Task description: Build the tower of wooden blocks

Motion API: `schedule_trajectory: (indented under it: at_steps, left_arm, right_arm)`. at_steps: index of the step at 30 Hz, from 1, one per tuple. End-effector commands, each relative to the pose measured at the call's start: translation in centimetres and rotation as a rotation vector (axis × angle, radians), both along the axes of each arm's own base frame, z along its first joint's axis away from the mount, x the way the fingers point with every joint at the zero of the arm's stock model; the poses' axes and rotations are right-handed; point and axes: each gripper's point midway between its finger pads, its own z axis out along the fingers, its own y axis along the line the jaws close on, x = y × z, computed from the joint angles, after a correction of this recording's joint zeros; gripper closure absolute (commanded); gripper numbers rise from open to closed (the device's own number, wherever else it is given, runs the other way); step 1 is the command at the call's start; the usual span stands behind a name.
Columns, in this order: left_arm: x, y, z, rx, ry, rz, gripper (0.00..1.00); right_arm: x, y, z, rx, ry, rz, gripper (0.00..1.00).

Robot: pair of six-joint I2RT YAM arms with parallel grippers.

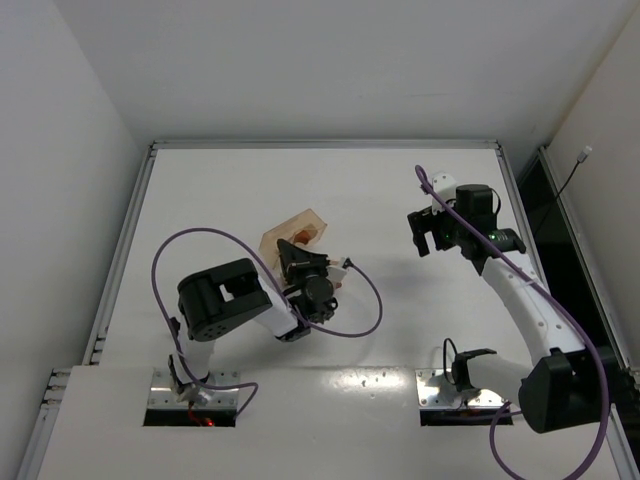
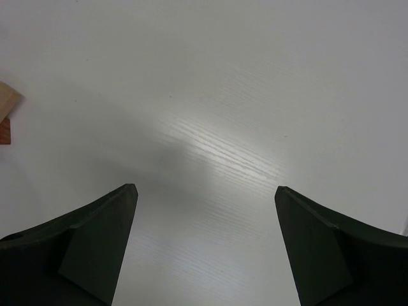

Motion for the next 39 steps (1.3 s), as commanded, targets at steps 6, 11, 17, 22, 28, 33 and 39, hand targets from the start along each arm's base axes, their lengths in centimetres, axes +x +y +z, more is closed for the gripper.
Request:
schedule_trajectory:
  at_steps: [6, 11, 17, 22, 28, 33, 39]
  left_arm:
    - [0.2, 5.5, 5.9, -0.617, -0.336, 0.174, 1.0]
    - [-0.5, 6.8, 4.9, -0.619, -0.315, 0.236, 1.0]
    - [-0.9, 6.8, 4.2, -0.597, -0.291, 0.255, 1.0]
    - [-1.4, 6.3, 4.0, -0.61, -0.288, 0.257, 1.0]
    - [-1.2, 5.8, 2.8, -0.583, -0.272, 0.229, 1.0]
    - [2.4, 3.6, -1.8, -0.836, 0.163, 0.29, 1.0]
    - [2.6, 1.6, -1.5, -1.017, 0.334, 0.294, 1.0]
  right_arm:
    - [1.0, 0.1, 1.3, 0.016, -0.046, -0.01, 0.13]
    - [1.3, 0.1, 1.6, 0.016, -0.044, -0.01, 0.13]
    - [1.1, 0.1, 1.5, 0.016, -0.043, -0.01, 0.13]
    - [1.1, 0.1, 1.5, 0.016, -0.043, -0.01, 0.13]
    - [1.3, 0.2, 1.6, 0.022, -0.033, -0.016, 0.13]
    - [1.4, 0.2, 1.3, 0.021, -0.024, -0.016, 0.13]
    - [1.5, 0.2, 0.6, 0.018, -0.004, -0.016, 0.13]
